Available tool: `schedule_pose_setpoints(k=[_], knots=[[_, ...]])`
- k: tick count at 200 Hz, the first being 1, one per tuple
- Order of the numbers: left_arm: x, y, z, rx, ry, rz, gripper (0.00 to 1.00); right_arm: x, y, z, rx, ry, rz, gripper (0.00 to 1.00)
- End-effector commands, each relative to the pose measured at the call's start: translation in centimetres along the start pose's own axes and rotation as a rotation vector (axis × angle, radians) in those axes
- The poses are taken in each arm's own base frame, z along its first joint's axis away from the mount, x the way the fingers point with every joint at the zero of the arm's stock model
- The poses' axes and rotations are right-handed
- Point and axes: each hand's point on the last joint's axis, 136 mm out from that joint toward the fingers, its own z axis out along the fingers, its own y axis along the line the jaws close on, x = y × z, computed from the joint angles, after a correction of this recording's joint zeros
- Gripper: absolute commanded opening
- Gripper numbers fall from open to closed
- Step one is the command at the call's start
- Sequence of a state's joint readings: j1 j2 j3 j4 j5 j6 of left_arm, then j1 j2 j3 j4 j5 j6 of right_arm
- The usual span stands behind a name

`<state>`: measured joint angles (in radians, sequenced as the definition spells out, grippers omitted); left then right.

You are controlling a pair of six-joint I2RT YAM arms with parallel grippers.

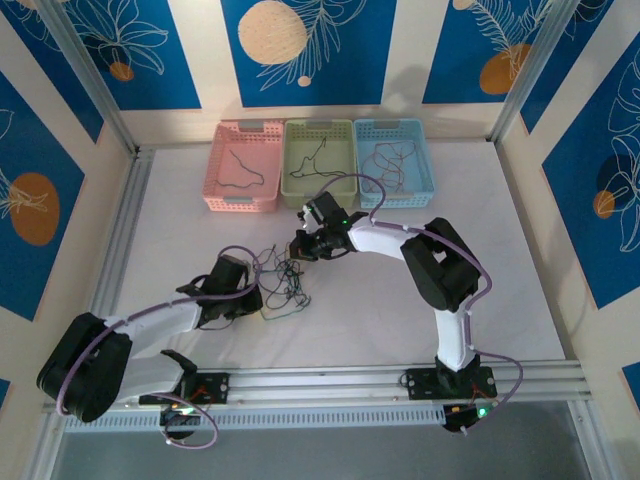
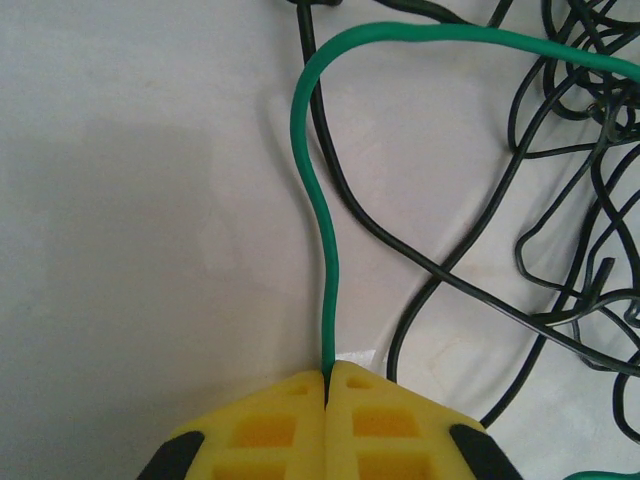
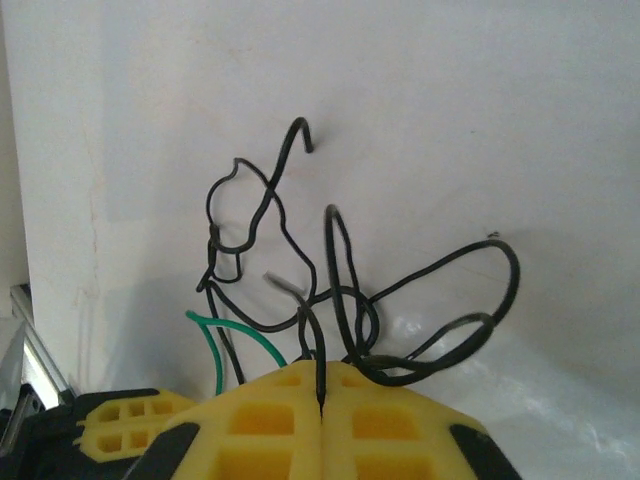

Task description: Untangle the cables

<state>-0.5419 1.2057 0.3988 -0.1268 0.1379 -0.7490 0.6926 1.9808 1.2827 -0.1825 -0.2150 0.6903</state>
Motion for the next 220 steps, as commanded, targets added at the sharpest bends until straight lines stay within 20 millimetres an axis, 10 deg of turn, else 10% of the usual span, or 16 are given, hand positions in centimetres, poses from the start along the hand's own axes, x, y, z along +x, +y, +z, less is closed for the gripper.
schedule_pose_setpoints(k=[1, 101, 167, 220], knots=[[0.3, -1.6, 0.2, 0.074, -0.001, 0.063, 0.0, -0.5, 1.1, -1.8, 0.002, -0.033, -0.075, 0.0], [-2.3, -1.2, -7.1, -0.02, -0.176, 0.095, 0.0, 1.3, -2.0, -13.1, -0.192, -0.19, -0.184, 0.0], [-7.0, -2.1, -20.8, -0.129, -0.465, 0.164, 0.0, 0.7, -15.3, -20.0, -0.004, -0.39, 0.256, 0.0], [-9.1, -2.0, -32.4, -0.27, -0.677, 0.261, 0.0, 1.2, -20.8, -22.6, 0.09, -0.506, 0.426, 0.0]])
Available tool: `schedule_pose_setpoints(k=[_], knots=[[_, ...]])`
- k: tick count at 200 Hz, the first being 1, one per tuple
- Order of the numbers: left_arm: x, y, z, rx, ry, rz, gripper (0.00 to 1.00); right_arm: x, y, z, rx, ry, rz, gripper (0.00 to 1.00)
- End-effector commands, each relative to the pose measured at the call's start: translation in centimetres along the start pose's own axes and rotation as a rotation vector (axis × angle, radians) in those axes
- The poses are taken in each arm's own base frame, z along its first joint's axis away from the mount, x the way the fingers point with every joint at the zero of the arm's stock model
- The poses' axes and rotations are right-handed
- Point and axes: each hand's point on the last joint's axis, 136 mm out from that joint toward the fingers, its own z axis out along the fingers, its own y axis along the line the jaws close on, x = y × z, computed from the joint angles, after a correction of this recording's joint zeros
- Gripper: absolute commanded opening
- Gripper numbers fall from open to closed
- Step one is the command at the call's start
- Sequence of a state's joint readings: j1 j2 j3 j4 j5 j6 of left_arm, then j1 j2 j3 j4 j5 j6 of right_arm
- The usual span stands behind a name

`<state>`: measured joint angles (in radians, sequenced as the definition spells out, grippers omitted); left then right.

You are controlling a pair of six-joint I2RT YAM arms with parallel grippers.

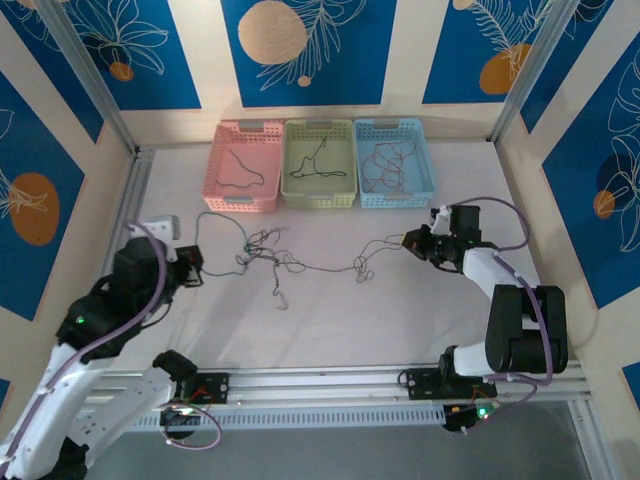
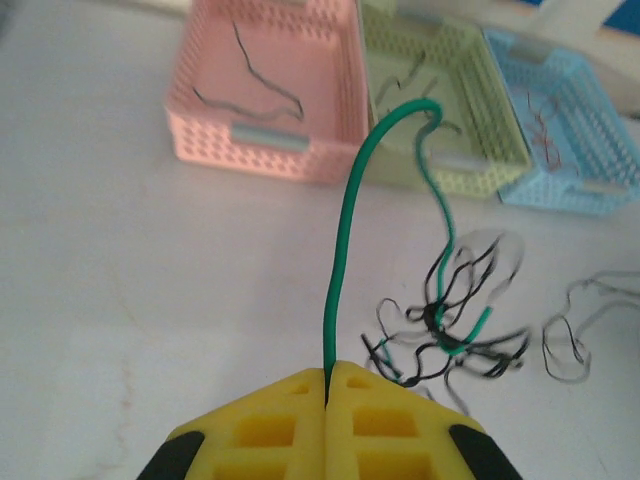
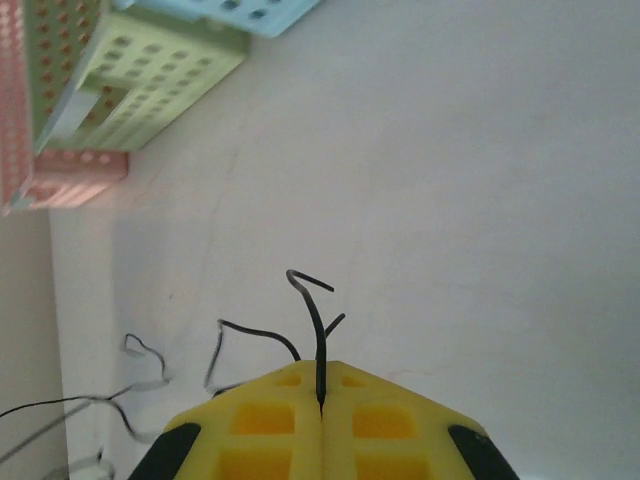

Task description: Untangle the cables

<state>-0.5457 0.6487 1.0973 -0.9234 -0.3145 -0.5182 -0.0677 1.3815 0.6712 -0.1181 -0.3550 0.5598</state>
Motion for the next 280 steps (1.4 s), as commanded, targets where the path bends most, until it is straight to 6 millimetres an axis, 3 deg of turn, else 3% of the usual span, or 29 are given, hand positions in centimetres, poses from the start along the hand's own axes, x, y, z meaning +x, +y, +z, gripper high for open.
schedule_pose_setpoints(k=[1, 18, 42, 81, 105, 152, 175, 211, 239, 265, 280], knots=[[-1.4, 3.1, -3.2, -0.148, -0.034, 0.112, 0.0, -0.5, -1.3, -0.8, 0.039, -0.042, 0.051, 0.0], [-2.2, 3.2, -4.2, -0.15, -0.054, 0.128, 0.0, -0.8, -1.4, -0.9, 0.036, -0.056, 0.057, 0.0], [-1.9, 3.0, -4.0, -0.136, -0.039, 0.128, 0.0, -1.1, -1.2, -1.4, 0.045, -0.073, 0.044, 0.0], [-3.9, 5.8, -6.3, -0.3, -0.1, 0.216, 0.0, -2.6, -5.3, -3.7, 0.152, -0.177, 0.163, 0.0], [-5.0, 6.4, -7.5, -0.348, -0.117, 0.252, 0.0, -3.5, -6.7, -5.2, 0.186, -0.26, 0.205, 0.0], [-3.9, 5.7, -6.0, -0.308, -0.081, 0.242, 0.0, -4.9, -8.0, -7.9, 0.191, -0.363, 0.272, 0.0], [-2.2, 3.4, -3.2, -0.201, -0.003, 0.23, 0.0, -5.1, -5.6, -7.5, 0.087, -0.34, 0.24, 0.0], [2.7, -1.1, 3.0, 0.004, 0.185, 0.171, 0.0, -4.0, -1.2, -7.0, 0.008, -0.28, 0.132, 0.0], [7.3, -2.4, 6.9, 0.074, 0.318, 0.115, 0.0, -3.1, 2.3, -7.4, -0.061, -0.254, 0.058, 0.0], [10.9, -2.8, 9.0, 0.108, 0.414, 0.071, 0.0, -1.9, 5.4, -7.8, -0.11, -0.214, -0.004, 0.0], [11.5, -3.0, 9.2, 0.121, 0.437, 0.066, 0.29, -1.1, 7.4, -7.9, -0.161, -0.189, -0.044, 0.0]])
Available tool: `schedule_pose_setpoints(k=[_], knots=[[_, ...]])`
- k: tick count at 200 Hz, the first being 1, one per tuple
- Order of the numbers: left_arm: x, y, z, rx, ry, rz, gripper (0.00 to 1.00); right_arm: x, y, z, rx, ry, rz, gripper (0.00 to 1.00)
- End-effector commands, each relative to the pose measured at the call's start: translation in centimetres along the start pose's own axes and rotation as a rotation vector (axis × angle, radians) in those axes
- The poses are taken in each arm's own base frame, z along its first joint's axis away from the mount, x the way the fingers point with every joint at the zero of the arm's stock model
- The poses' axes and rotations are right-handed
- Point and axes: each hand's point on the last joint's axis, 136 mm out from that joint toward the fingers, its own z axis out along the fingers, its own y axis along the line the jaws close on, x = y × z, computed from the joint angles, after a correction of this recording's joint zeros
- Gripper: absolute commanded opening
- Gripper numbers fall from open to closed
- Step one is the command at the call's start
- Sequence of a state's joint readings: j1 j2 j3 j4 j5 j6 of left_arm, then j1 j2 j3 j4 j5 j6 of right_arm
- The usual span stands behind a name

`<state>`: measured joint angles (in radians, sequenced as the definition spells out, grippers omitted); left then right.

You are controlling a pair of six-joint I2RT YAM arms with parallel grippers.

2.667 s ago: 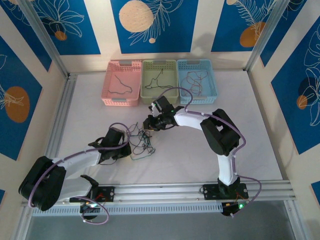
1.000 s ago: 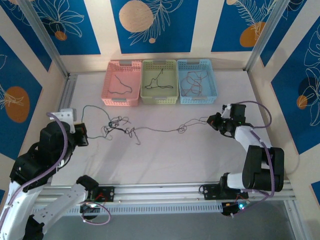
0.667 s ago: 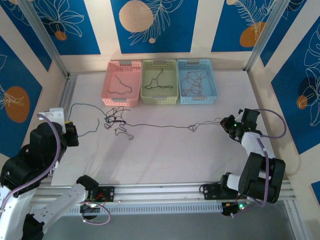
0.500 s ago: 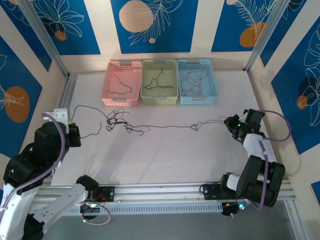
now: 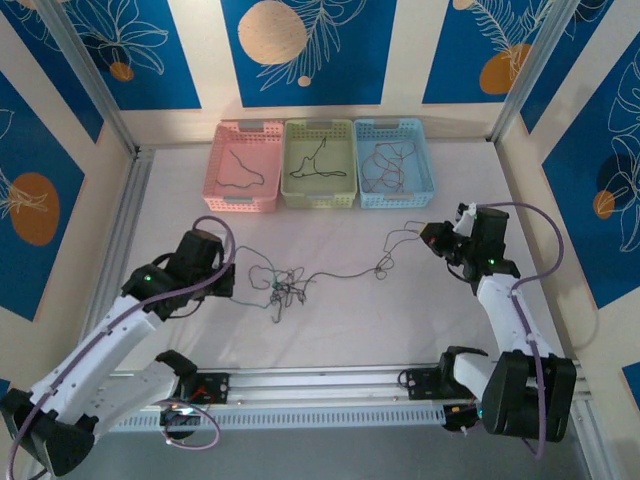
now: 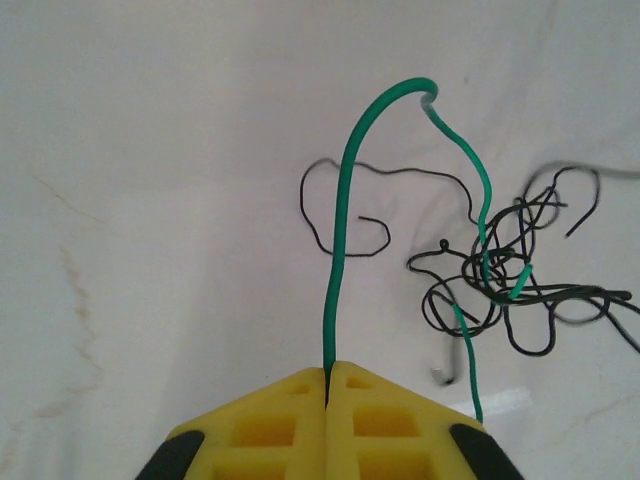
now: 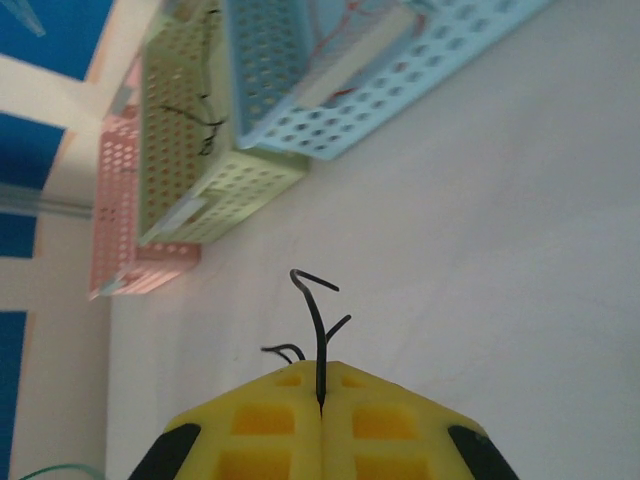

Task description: Untangle the cables

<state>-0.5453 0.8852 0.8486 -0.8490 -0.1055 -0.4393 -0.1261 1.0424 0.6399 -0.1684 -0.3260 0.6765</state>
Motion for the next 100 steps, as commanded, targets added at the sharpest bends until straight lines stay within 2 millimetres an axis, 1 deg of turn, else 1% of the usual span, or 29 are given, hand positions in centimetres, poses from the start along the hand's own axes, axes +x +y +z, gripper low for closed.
schedule_pose_setpoints(k=[1, 16, 33, 47, 57, 84, 100], knots=[[-0.9, -2.3, 0.2, 0.128, -0.025, -0.056, 0.31, 0.9, 3.8, -0.8, -0.097, 0.05, -0.041, 0.0], [-1.2, -2.4, -0.3, 0.129, -0.032, -0.047, 0.53, 1.8, 5.9, -1.1, -0.164, 0.081, -0.091, 0.0], [-2.0, -2.4, -1.4, 0.125, -0.053, -0.024, 0.64, 2.6, 8.3, -1.6, -0.233, 0.111, -0.158, 0.0], [-2.8, -2.9, -2.3, 0.14, -0.065, 0.001, 0.69, 3.2, 10.2, -2.1, -0.288, 0.134, -0.214, 0.0], [-3.6, -4.0, -2.9, 0.188, -0.075, 0.027, 0.71, 3.8, 11.5, -2.5, -0.328, 0.155, -0.253, 0.0], [-6.3, -9.2, -5.1, 0.439, -0.119, 0.112, 0.74, 5.0, 14.6, -3.4, -0.419, 0.202, -0.336, 0.0], [-7.9, -11.7, -6.2, 0.555, -0.165, 0.176, 0.75, 5.6, 16.1, -3.9, -0.463, 0.228, -0.369, 0.0]])
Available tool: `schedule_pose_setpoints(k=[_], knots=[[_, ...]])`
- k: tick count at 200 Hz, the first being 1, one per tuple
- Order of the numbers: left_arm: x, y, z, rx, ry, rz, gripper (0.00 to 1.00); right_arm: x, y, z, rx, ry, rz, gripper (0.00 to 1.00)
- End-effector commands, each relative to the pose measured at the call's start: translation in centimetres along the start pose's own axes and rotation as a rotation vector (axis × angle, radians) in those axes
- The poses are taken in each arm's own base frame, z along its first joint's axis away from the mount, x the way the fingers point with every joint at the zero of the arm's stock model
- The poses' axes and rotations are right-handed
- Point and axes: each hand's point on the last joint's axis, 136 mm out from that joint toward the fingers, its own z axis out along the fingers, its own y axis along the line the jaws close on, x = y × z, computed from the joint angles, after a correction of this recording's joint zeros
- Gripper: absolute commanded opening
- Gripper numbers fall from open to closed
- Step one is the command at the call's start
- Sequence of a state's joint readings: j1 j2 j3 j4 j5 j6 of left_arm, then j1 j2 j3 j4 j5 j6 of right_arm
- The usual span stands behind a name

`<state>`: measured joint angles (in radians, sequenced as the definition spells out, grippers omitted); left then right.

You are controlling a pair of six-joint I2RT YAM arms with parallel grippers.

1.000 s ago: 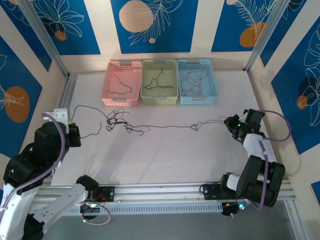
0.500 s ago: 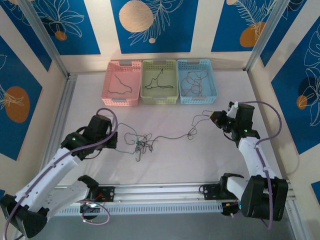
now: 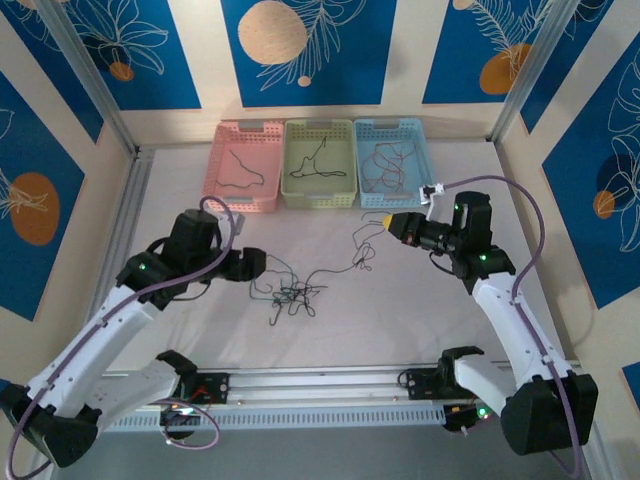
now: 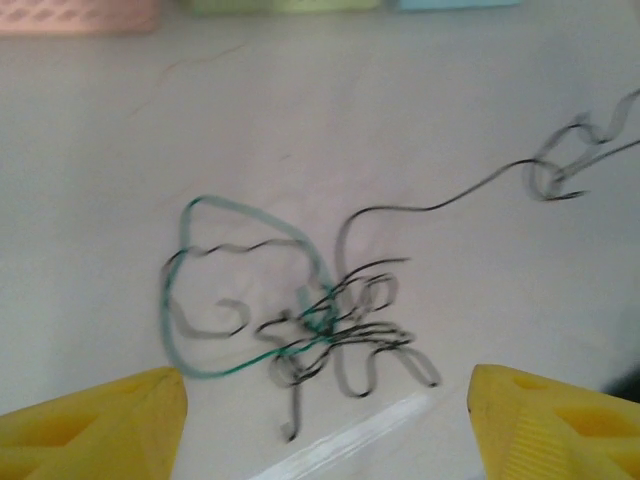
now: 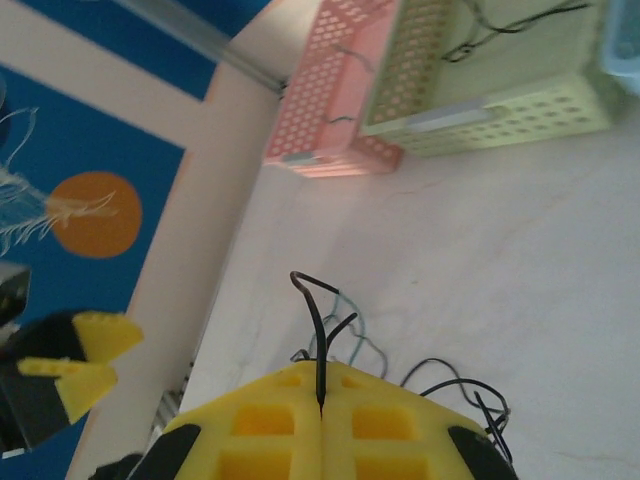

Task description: Untangle the cables

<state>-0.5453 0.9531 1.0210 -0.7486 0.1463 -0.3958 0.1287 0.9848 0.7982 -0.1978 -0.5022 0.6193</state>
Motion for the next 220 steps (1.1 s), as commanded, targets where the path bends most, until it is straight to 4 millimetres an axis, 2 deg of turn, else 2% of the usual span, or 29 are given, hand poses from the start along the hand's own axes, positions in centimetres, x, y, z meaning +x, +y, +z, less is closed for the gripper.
schedule_pose_setpoints(k=[1, 30, 54, 85, 110, 134, 184, 205, 220], knots=[[-3.1, -5.4, -0.7, 0.255, -0.063, 0.125, 0.75, 0.4, 3.9, -0.4, -0.112, 0.051, -0.093, 0.0], [-6.2, -8.6, 0.0, 0.409, -0.175, 0.259, 0.8, 0.8, 6.1, -0.1, -0.182, 0.099, -0.107, 0.0], [-7.6, -11.1, 1.3, 0.535, -0.201, 0.336, 0.81, 1.2, 7.6, 0.1, -0.231, 0.135, -0.105, 0.0], [-6.4, -14.1, 3.6, 0.631, -0.138, 0.45, 0.81, 1.6, 8.8, 0.3, -0.259, 0.163, -0.111, 0.0], [-5.3, -15.8, 4.0, 0.69, -0.148, 0.512, 0.81, 2.0, 9.1, 0.4, -0.26, 0.173, -0.114, 0.0], [-4.9, -16.2, 4.2, 0.732, -0.155, 0.501, 0.79, 2.3, 9.3, 0.6, -0.261, 0.182, -0.117, 0.0], [-3.8, -15.7, 6.3, 0.697, -0.106, 0.492, 0.7, 2.6, 9.8, 0.8, -0.269, 0.192, -0.124, 0.0], [-3.8, -15.0, 7.5, 0.648, -0.1, 0.482, 0.64, 2.7, 9.9, 0.8, -0.273, 0.197, -0.128, 0.0], [-3.7, -14.5, 8.4, 0.62, -0.077, 0.47, 0.56, 2.8, 10.0, 0.9, -0.273, 0.202, -0.128, 0.0]])
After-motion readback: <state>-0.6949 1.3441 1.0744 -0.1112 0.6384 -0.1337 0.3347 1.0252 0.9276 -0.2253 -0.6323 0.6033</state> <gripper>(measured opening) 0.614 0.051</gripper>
